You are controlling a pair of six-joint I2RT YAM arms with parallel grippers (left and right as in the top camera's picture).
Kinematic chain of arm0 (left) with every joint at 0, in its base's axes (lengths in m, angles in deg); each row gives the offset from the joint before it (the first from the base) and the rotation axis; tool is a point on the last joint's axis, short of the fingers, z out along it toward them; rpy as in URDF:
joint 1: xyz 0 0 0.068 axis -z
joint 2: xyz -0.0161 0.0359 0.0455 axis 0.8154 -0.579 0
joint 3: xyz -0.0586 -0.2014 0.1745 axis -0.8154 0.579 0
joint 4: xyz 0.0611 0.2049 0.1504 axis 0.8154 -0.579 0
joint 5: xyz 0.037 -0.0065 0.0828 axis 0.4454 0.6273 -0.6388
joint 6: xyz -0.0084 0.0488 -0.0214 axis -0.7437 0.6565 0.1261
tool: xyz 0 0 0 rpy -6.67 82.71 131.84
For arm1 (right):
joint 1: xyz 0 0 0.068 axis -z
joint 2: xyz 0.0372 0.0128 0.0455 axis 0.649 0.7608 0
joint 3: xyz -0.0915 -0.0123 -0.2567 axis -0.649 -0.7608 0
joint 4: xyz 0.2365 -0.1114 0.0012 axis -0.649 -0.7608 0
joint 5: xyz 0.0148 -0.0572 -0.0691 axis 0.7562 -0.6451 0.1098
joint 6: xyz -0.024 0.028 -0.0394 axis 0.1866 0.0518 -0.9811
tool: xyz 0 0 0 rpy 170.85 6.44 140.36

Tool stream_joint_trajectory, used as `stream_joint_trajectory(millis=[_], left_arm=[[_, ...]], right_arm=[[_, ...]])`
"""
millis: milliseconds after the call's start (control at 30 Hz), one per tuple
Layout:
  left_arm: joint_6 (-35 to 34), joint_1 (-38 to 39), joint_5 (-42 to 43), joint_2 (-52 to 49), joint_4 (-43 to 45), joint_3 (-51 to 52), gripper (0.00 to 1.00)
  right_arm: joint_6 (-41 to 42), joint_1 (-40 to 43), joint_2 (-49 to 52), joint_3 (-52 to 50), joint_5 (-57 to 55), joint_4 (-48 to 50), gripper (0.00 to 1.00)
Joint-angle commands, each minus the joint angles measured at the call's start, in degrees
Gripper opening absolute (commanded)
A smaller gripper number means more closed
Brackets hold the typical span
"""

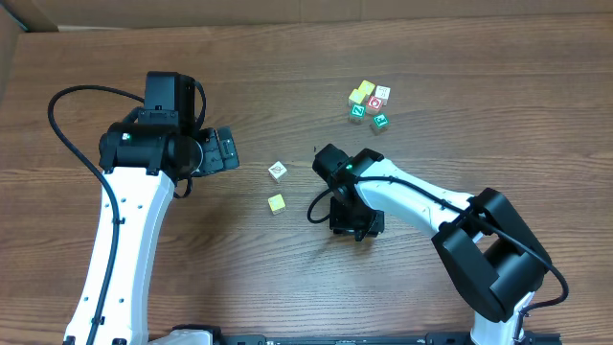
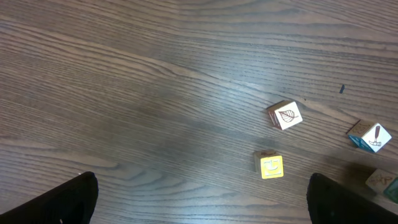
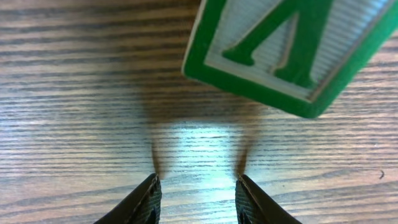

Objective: Flip 3 blocks
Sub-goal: 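Move the right gripper to the white block with hammer picture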

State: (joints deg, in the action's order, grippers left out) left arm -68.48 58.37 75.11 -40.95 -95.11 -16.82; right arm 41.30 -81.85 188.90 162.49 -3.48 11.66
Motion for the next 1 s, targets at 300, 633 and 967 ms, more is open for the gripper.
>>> stream_joint_trajectory(millis=[300,633,967], left_arm=[[-0.8,0.0,-0.7,-0.1,0.2,-0.4,1.00],[-0.8,0.0,-0.7,-0.1,0.2,-0.4,1.00],[-0.8,0.0,-0.7,-0.1,0.2,-0.4,1.00]], right_arm=[[-0.3,0.0,0.0,1.6,0.4,0.7,0.61],[-3.0,1.8,0.0,14.9,-0.3,-6.2,0.76],[-3.0,4.7,0.0,16.1,-2.8,2.3,0.75]])
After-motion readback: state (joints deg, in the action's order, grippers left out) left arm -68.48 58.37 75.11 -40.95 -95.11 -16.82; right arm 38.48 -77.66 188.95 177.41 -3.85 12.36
